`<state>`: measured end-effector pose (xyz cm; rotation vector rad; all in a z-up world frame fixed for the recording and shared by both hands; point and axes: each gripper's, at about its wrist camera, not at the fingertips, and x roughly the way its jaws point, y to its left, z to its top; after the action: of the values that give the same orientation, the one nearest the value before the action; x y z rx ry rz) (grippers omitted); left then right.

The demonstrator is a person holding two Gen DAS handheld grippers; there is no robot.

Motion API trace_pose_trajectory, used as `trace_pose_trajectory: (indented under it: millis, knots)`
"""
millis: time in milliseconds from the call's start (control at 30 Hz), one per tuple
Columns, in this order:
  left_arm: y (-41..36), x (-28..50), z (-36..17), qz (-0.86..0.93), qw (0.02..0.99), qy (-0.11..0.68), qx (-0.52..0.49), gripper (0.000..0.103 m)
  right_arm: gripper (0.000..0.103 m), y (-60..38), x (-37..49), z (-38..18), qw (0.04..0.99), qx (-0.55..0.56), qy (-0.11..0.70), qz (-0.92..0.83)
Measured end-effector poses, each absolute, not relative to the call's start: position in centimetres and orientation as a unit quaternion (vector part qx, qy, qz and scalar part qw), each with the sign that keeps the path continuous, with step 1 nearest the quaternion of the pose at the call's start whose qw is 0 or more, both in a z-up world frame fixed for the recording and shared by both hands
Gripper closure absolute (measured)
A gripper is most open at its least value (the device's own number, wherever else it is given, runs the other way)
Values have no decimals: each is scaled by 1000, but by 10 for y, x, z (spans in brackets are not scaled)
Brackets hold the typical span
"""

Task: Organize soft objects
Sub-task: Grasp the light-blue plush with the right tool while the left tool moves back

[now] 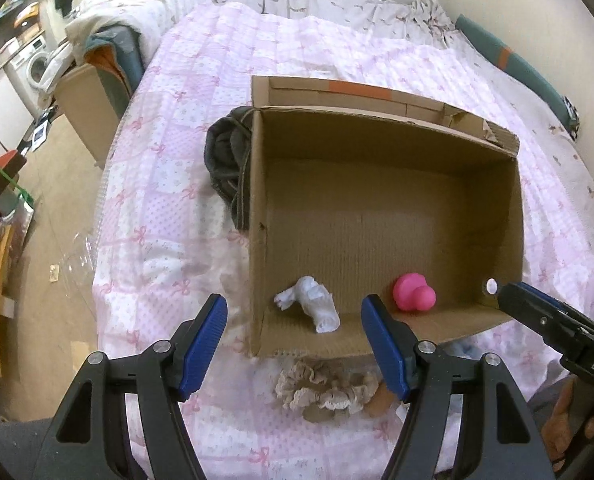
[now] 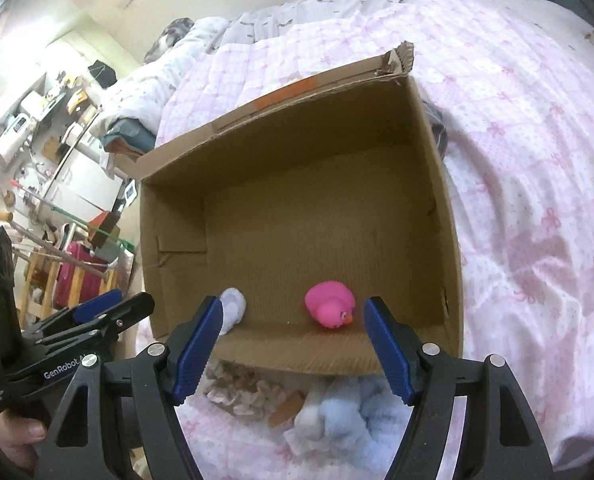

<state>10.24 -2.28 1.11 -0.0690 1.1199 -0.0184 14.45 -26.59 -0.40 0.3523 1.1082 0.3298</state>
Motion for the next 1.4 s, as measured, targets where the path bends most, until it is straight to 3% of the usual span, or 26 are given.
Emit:
trace_pose_trajectory:
  millis: [500, 1067, 1400]
  knots:
    - [7, 62, 15, 0, 851, 522, -60, 36, 26, -272, 107, 6, 818, 159, 531, 152]
    - [19, 50, -36, 24, 824, 558, -94, 35, 26, -269, 93, -23, 806, 148, 557, 134]
    - [17, 51, -39, 34, 826, 557, -76, 35, 26, -266, 96, -34, 804, 140, 565, 118]
